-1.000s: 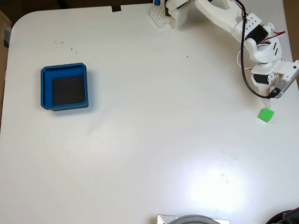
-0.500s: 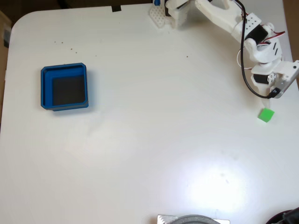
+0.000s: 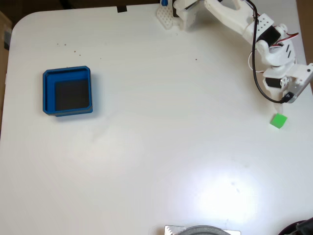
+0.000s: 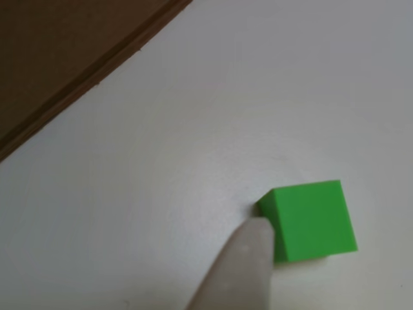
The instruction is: Pick up green cube and drop it in the blue box
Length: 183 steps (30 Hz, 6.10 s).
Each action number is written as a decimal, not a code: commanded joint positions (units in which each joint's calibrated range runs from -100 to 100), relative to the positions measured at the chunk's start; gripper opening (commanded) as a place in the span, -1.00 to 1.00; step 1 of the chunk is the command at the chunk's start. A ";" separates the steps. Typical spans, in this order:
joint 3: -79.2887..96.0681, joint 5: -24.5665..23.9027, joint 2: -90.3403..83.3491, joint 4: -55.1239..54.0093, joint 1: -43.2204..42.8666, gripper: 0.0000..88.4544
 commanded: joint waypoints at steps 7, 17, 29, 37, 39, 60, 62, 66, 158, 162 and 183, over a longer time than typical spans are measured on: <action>-4.52 0.34 1.86 0.11 0.27 -0.34; -14.75 0.00 10.14 0.20 0.42 -0.34; -18.88 0.15 14.32 0.20 1.95 -0.34; -18.88 0.29 14.32 0.11 2.63 -0.34; -18.88 0.29 14.32 0.11 2.63 -0.34; -18.88 0.24 17.58 0.11 2.17 -0.34; -18.88 0.24 17.58 0.11 2.10 -0.34; -18.79 0.24 17.67 0.11 2.10 -0.34; -18.70 3.42 19.76 0.11 1.64 -0.34; -18.70 3.42 19.76 0.11 1.64 -0.34; -18.79 3.76 19.09 0.11 1.64 -0.98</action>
